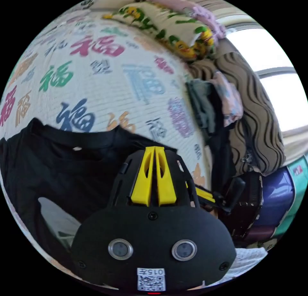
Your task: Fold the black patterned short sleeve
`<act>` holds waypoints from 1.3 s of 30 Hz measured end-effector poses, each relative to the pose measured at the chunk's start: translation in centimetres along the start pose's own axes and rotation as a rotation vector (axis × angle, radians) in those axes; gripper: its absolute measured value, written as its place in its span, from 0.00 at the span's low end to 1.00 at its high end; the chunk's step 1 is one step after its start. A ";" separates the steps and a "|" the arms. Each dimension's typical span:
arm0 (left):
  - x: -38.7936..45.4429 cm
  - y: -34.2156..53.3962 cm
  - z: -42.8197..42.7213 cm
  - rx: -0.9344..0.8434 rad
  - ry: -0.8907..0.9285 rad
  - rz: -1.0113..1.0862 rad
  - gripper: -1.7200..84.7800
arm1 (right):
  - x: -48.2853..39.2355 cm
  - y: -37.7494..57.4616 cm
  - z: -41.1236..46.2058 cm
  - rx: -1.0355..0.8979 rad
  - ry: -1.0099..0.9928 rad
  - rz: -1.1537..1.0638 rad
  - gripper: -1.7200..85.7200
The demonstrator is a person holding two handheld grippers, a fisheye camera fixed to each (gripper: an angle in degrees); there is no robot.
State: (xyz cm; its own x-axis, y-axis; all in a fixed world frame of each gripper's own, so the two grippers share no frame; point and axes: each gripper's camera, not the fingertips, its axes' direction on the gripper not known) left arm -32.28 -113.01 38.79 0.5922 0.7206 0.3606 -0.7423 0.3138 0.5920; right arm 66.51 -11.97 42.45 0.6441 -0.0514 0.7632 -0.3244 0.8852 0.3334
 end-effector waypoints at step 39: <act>8.1 5.2 35.2 -0.705 -0.264 0.779 0.03 | 12.2 15.1 -11.2 0.144 -0.058 0.320 0.07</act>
State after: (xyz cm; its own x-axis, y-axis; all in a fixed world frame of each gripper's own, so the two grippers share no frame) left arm -20.28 -127.33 70.15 -0.1336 0.7462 0.6522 -0.9071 0.1730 -0.3838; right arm 77.28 5.95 50.60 0.4551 0.1881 0.8703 -0.6006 0.7865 0.1440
